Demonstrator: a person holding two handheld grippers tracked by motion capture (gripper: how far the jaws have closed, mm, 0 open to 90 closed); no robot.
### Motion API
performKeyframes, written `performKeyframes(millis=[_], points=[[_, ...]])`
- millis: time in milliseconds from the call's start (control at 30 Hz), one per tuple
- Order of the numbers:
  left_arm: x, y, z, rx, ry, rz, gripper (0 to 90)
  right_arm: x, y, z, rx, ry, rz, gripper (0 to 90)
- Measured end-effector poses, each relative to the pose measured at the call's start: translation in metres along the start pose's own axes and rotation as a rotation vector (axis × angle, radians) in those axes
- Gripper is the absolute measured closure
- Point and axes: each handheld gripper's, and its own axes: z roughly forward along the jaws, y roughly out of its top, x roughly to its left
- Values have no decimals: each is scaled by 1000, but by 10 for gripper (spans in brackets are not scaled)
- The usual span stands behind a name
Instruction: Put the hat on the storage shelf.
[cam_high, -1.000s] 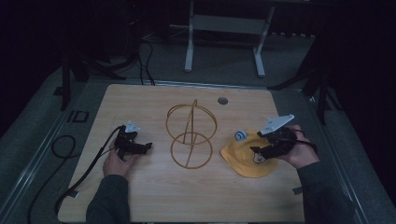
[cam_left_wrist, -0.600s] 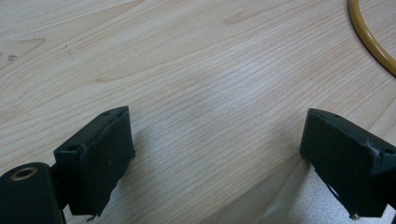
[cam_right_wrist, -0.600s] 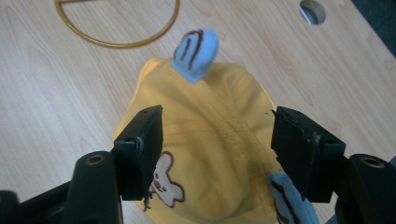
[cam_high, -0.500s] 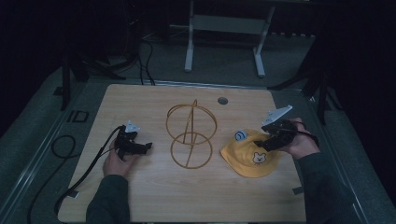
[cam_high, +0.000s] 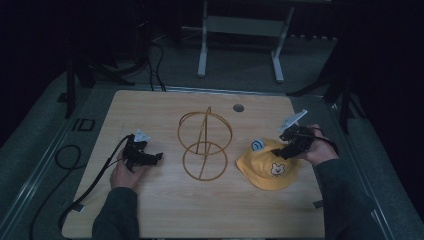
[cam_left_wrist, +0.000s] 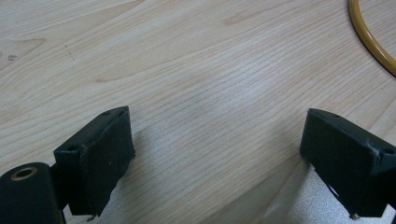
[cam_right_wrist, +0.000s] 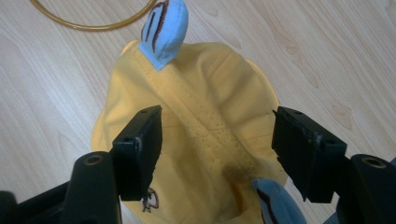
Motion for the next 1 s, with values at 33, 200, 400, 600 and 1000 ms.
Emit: performKeyframes(millis=[33, 200, 400, 600, 1000], points=[[0, 0, 0, 0, 0, 0, 95, 0, 0, 1, 4, 0, 1, 341], [0, 0, 0, 0, 0, 0, 95, -3, 0, 5, 20, 11, -3, 395], [0, 0, 0, 0, 0, 0, 95, -6, -1, 8, 44, 29, -2, 444], [0, 0, 0, 0, 0, 0, 95, -7, 2, 11, 71, 46, -13, 516], [0, 0, 0, 0, 0, 0, 95, -7, 2, 12, 86, 63, -47, 723]])
